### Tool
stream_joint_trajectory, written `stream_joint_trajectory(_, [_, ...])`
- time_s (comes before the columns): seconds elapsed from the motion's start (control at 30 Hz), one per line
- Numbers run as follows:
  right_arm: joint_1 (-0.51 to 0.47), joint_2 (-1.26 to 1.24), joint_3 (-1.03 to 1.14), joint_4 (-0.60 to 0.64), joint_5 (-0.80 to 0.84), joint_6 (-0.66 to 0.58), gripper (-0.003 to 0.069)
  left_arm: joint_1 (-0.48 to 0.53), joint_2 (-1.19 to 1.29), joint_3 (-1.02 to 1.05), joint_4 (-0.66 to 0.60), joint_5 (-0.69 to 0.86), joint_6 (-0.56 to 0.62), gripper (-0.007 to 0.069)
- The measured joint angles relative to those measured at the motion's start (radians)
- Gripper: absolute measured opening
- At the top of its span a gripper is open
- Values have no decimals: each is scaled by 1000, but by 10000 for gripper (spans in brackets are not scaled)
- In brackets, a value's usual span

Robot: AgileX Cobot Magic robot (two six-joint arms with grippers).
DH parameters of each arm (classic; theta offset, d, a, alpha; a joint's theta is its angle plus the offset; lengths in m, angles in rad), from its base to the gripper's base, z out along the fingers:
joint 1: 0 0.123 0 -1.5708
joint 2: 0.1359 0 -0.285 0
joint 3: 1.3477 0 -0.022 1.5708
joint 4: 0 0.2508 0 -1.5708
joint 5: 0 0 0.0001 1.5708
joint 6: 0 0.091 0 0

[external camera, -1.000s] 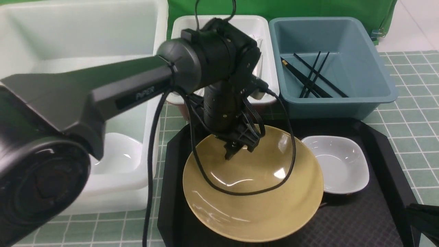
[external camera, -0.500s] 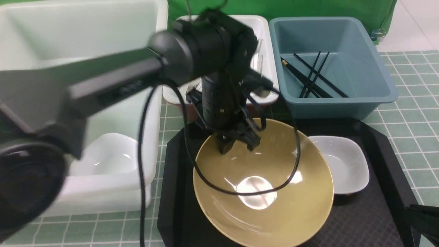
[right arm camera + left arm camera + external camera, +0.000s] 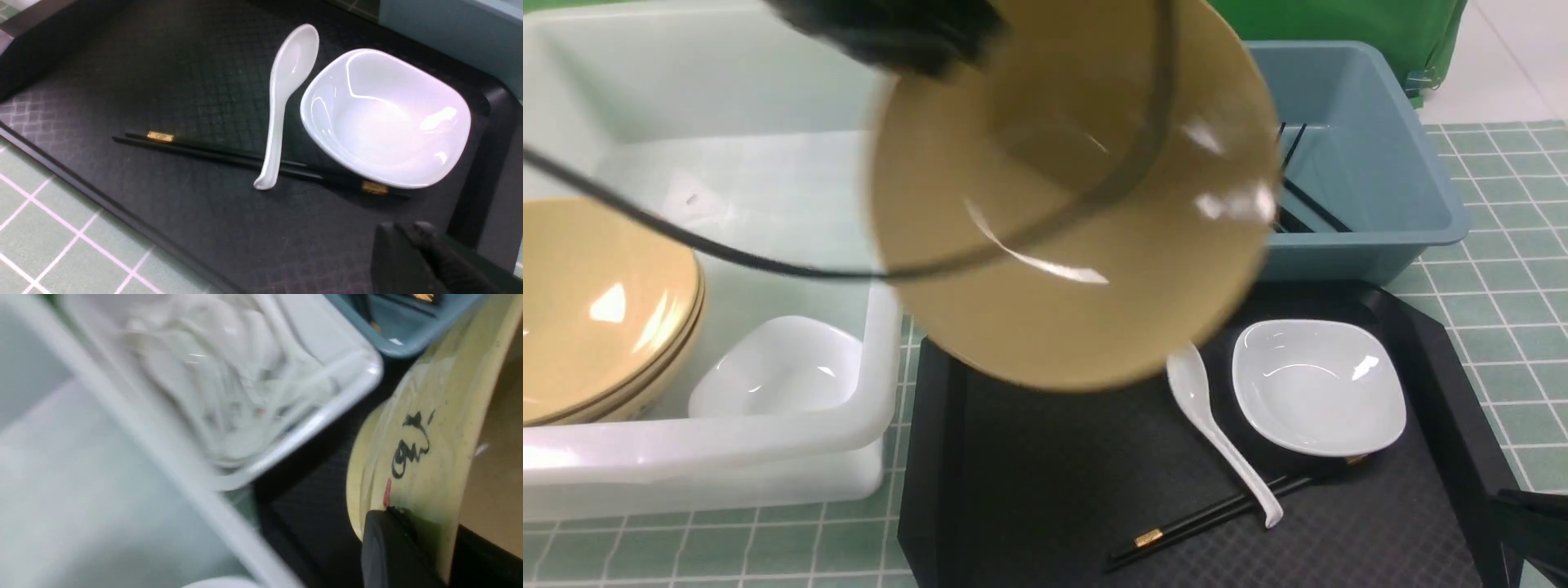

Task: On blue table put chopsticks spoon bowls plates into blue grey white boxes.
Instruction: 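Place the tan bowl onto the bowl stack in the left bin with the left gripper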

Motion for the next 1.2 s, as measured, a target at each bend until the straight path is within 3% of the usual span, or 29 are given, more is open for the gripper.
stream_joint_trajectory(0.13, [0, 0, 0, 0, 0, 0, 83, 291, -130, 29, 36, 15, -54, 6])
stream_joint_trajectory(0.17, [0, 0, 0, 0, 0, 0, 83, 305, -139, 37, 39, 10, -56, 6])
stream_joint_trajectory(0.23, [0, 0, 0, 0, 0, 0, 87, 473, -188, 106, 44, -25, -80, 6])
stream_joint_trajectory(0.27, [0, 0, 0, 0, 0, 0, 87, 501, -192, 113, 44, -28, -84, 6])
stream_joint_trajectory(0.3, [0, 0, 0, 0, -5, 0, 87, 604, -223, 184, 26, -62, -97, 6])
stream_joint_trajectory(0.53, [0, 0, 0, 0, -8, 0, 90, 917, -263, 499, -115, -239, -110, 6])
stream_joint_trajectory(0.7, [0, 0, 0, 0, -8, 0, 97, 999, -261, 728, -198, -436, -110, 7])
stream_joint_trajectory(0.93, [0, 0, 0, 0, -14, 0, 100, 1005, -261, 934, -247, -693, -116, 29])
stream_joint_trajectory(1.07, [0, 0, 0, 0, -14, 0, 100, 1005, -261, 978, -247, -740, -98, 137])
stream_joint_trajectory(1.1, [0, 0, 0, 0, -15, 0, 100, 1005, -261, 979, -248, -742, -97, 185])
stream_joint_trajectory(1.13, [0, 0, 0, 0, -18, 0, 101, 1005, -263, 979, -249, -743, -95, 282])
stream_joint_trajectory(1.2, [0, 0, 0, 0, -25, 0, 104, 1005, -270, 979, -257, -738, -93, 377])
